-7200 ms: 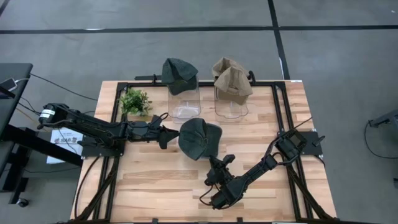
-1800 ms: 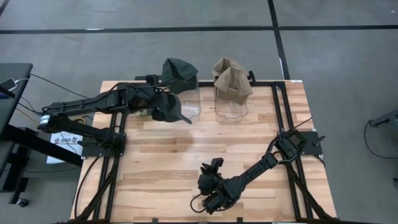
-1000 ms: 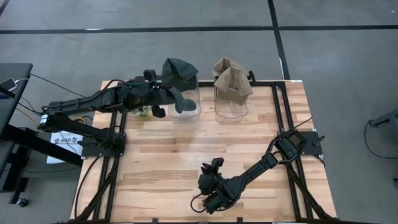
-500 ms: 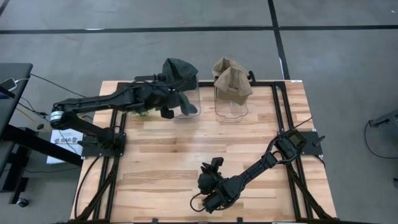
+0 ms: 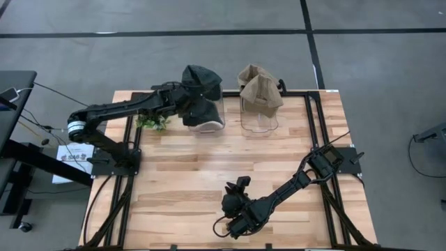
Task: Pick & Place hat
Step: Put the black cap into the left transparent bin
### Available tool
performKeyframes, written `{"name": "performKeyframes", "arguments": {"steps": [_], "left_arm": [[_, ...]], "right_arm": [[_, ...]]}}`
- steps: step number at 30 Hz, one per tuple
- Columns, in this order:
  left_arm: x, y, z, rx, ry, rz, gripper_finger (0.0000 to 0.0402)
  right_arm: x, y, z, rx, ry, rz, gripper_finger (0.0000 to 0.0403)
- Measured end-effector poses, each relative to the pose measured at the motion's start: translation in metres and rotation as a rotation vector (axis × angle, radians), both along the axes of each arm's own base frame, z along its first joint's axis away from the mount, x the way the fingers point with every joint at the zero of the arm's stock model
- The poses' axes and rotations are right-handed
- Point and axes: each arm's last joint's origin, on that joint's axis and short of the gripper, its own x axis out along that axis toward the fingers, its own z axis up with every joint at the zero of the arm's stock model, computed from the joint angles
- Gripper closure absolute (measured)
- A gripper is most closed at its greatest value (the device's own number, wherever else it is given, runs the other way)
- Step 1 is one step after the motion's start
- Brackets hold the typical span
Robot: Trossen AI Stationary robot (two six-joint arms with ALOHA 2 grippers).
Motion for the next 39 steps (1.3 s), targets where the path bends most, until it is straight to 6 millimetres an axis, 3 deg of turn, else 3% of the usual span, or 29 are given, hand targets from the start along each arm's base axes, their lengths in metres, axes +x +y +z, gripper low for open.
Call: {"name": "performKeyframes", "arguments": {"steps": [9, 24, 33, 39], "left_arm": [[-0.011, 0.030, 0.000, -0.049, -0.031, 0.028, 0.0392], [-0.008, 0.038, 0.007, 0.013, -0.070, -0.083, 0.0391], [-0.002, 0.056, -0.014, -0.006, 0.001, -0.047, 0.0391], [0.002, 0.064, -0.013, 0.029, -0.051, -0.045, 0.0391]], "right_arm": [[0.001, -0.002, 0.000, 0.000, 0.000, -0.005, 0.0316], [0.002, -0.004, 0.000, 0.015, 0.001, -0.014, 0.0316], [0.002, -0.004, 0.000, 0.020, -0.004, -0.018, 0.0316], [0.003, -0.004, 0.000, 0.020, -0.004, -0.018, 0.0316]]}}
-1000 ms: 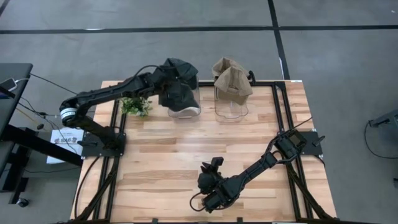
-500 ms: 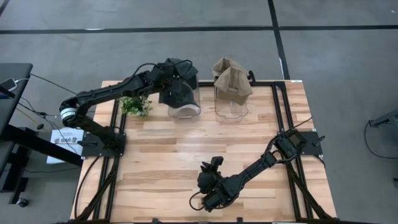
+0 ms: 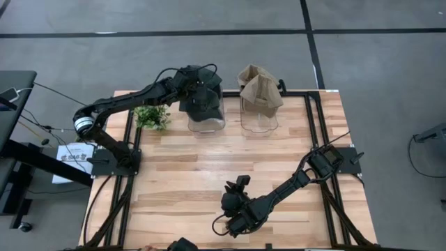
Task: Pick & Place hat
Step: Put the black cap into the left transparent bin
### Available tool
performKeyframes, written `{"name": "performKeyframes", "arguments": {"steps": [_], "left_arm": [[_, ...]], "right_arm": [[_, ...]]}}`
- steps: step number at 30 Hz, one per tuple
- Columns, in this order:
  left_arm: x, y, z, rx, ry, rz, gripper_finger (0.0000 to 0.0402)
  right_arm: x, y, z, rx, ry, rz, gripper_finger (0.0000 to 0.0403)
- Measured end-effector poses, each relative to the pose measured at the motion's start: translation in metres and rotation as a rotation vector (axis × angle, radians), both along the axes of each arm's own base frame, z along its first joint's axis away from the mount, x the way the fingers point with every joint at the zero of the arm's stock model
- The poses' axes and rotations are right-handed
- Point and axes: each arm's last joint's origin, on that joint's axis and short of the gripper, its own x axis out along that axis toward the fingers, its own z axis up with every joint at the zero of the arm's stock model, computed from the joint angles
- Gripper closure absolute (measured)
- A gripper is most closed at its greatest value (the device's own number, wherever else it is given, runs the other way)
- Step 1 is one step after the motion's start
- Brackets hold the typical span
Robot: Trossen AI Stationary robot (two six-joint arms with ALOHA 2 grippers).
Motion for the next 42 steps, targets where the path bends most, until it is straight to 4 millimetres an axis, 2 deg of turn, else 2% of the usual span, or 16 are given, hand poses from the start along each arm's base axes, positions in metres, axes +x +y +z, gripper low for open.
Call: {"name": "performKeyframes", "arguments": {"steps": [10, 16, 22, 34, 42], "left_arm": [[0.005, 0.007, 0.006, 0.060, -0.085, -0.002, 0.0391], [0.005, 0.021, -0.005, 0.053, -0.055, 0.048, 0.0391], [0.006, 0.027, -0.013, 0.051, -0.030, 0.069, 0.0389], [0.005, 0.035, -0.008, 0.125, -0.066, 0.150, 0.0300], [0.006, 0.038, -0.004, 0.186, -0.078, 0.187, 0.0284]], "right_arm": [[0.001, -0.002, 0.000, 0.004, 0.003, -0.006, 0.0316], [0.001, -0.002, 0.000, 0.014, 0.006, -0.005, 0.0316], [0.001, -0.002, -0.001, 0.023, 0.012, -0.004, 0.0316], [0.003, -0.005, -0.001, 0.026, 0.015, -0.010, 0.0316], [0.004, -0.007, -0.001, 0.026, 0.015, -0.015, 0.0316]]}}
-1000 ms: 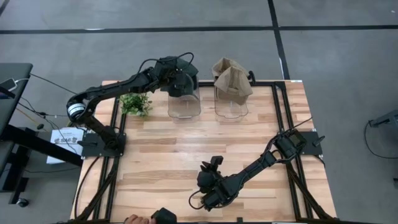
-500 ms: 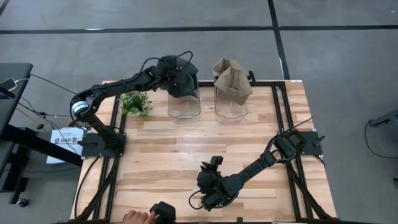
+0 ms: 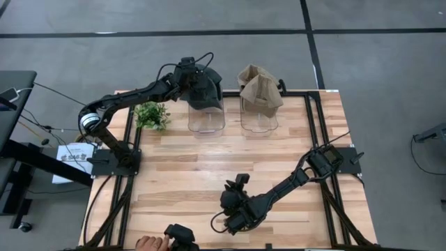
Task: Pick & Place hat
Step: Put the black cap into the left transparent bin
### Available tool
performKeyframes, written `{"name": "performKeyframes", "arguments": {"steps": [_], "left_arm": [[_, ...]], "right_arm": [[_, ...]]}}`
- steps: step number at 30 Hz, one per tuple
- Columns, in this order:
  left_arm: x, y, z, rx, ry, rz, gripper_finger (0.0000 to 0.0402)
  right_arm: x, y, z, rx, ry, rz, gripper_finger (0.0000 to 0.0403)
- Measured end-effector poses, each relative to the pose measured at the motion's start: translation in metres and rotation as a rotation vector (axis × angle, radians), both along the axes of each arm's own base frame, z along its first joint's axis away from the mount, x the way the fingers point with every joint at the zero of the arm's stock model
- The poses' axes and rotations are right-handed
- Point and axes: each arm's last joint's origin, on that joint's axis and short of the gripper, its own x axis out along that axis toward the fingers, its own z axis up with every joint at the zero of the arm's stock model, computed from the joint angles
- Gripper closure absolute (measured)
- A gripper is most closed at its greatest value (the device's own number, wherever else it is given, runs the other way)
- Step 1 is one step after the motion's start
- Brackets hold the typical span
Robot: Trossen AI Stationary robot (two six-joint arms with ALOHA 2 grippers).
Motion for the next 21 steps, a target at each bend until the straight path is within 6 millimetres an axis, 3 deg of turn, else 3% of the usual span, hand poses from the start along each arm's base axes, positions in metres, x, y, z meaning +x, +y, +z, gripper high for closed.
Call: {"name": "performKeyframes", "arguments": {"steps": [21], "left_arm": [[-0.0041, 0.0010, -0.0044, -0.044, 0.020, 0.027, 0.0284]], "right_arm": [[-0.0003, 0.0004, -0.0006, 0.017, 0.013, 0.005, 0.0316]]}}
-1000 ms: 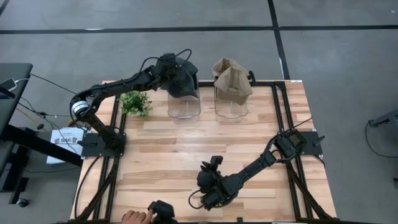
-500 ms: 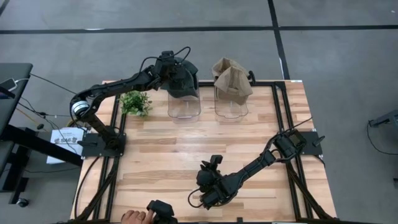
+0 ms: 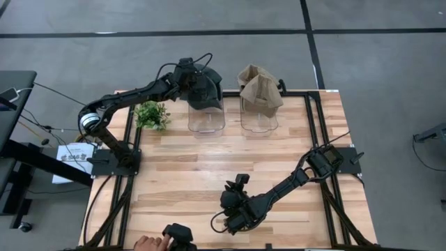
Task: Pick & Place hat
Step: Put the black cap into the left transparent bin
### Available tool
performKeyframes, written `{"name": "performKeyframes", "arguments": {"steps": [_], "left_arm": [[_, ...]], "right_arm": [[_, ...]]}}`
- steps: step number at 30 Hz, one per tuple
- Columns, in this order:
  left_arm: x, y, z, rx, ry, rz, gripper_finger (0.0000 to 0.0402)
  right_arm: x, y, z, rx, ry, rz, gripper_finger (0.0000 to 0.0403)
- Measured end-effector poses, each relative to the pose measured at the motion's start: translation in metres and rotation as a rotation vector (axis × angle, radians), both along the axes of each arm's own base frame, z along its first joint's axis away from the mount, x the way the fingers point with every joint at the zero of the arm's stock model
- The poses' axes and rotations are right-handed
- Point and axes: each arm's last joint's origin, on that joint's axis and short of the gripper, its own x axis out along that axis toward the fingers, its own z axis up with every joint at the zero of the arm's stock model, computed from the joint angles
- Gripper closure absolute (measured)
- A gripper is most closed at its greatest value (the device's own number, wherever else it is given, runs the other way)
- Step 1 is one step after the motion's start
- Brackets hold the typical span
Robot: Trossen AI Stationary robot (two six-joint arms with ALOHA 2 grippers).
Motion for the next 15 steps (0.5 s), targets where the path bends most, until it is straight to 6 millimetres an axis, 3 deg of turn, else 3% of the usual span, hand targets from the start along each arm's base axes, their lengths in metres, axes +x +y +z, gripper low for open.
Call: {"name": "performKeyframes", "arguments": {"steps": [15], "left_arm": [[0.006, -0.017, -0.005, -0.022, 0.066, 0.013, 0.0284]], "right_arm": [[0.000, 0.000, 0.000, 0.001, 0.002, 0.000, 0.0316]]}}
